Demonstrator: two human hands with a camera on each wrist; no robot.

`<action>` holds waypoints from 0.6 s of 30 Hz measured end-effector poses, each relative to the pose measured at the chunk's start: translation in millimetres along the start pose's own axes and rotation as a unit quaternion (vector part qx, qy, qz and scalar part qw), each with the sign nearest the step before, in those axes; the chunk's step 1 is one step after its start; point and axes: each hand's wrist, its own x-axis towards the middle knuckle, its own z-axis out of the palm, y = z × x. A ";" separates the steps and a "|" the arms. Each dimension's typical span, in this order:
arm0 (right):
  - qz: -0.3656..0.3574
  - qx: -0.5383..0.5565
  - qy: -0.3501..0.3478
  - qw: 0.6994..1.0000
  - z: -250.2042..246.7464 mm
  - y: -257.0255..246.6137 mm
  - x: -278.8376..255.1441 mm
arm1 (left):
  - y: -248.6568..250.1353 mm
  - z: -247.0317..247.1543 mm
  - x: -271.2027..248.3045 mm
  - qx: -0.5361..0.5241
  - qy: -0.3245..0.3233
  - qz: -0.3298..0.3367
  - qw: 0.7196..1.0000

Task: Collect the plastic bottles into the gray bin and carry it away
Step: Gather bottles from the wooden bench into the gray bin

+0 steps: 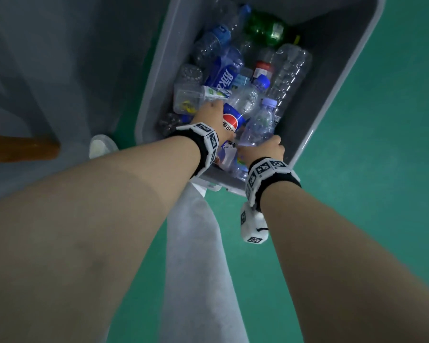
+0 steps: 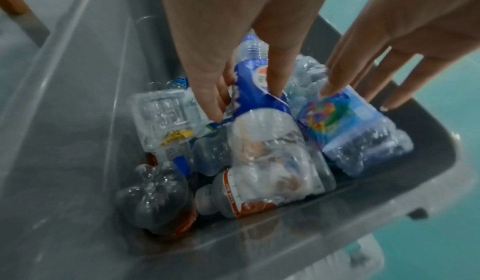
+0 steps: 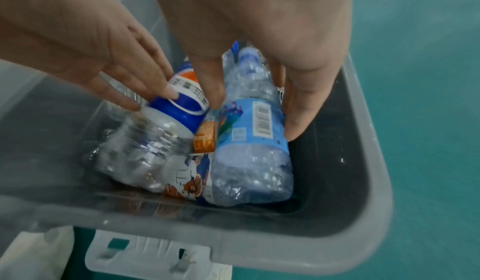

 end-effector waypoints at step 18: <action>-0.119 -0.053 -0.019 0.991 23.4 -70.4 -97.4 | -37.8 -97.6 -66.8 -0.050 -0.046 0.006 0.998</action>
